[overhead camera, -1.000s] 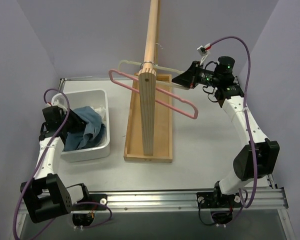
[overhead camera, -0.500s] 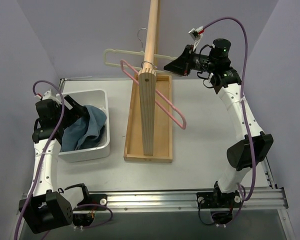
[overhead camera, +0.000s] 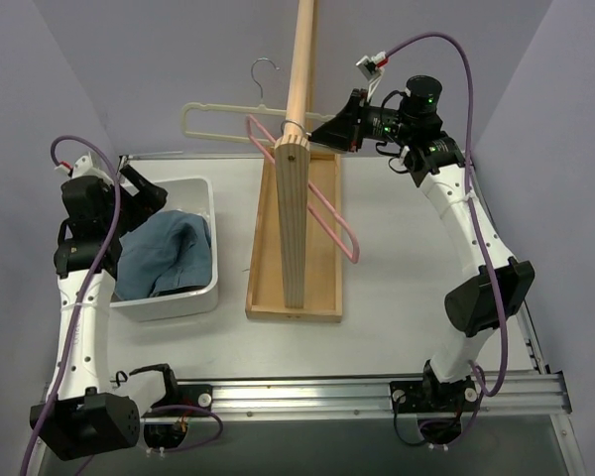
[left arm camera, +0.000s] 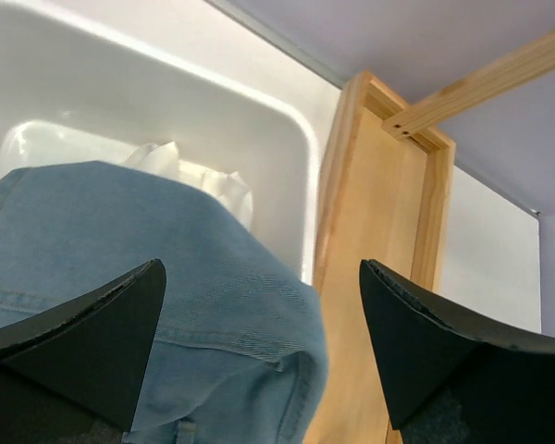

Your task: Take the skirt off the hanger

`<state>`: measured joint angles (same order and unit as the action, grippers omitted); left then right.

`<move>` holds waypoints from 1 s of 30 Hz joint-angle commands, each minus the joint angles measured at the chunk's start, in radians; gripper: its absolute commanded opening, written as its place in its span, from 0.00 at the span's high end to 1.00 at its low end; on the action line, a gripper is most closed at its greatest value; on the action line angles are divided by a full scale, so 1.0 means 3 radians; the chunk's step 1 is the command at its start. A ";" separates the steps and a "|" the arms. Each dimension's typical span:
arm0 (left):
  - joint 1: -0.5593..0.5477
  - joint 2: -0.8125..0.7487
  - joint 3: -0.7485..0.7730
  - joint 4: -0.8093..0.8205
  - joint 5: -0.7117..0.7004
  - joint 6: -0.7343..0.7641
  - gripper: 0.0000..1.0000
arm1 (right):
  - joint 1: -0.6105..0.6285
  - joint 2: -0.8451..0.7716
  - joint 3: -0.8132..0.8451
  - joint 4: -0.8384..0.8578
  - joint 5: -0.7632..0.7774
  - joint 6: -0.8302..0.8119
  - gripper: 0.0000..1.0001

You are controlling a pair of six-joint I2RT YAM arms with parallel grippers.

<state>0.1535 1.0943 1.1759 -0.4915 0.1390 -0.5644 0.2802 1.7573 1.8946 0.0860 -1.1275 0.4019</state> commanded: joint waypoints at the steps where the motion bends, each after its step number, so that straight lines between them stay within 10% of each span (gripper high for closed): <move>1: -0.0184 -0.0043 0.0349 0.0079 -0.0105 0.0117 0.06 | 0.0012 -0.0217 0.0143 0.0403 -0.0087 0.0128 1.00; 30: -0.0471 -0.0017 0.0657 0.0283 0.0227 0.0189 0.06 | -0.0151 -0.0616 0.0097 0.0204 0.0291 -0.0051 1.00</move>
<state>0.0143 1.1007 1.3544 -0.4587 0.1913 -0.5121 0.2485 1.6379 1.9167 0.0895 -1.0454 0.3954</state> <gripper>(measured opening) 0.942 0.022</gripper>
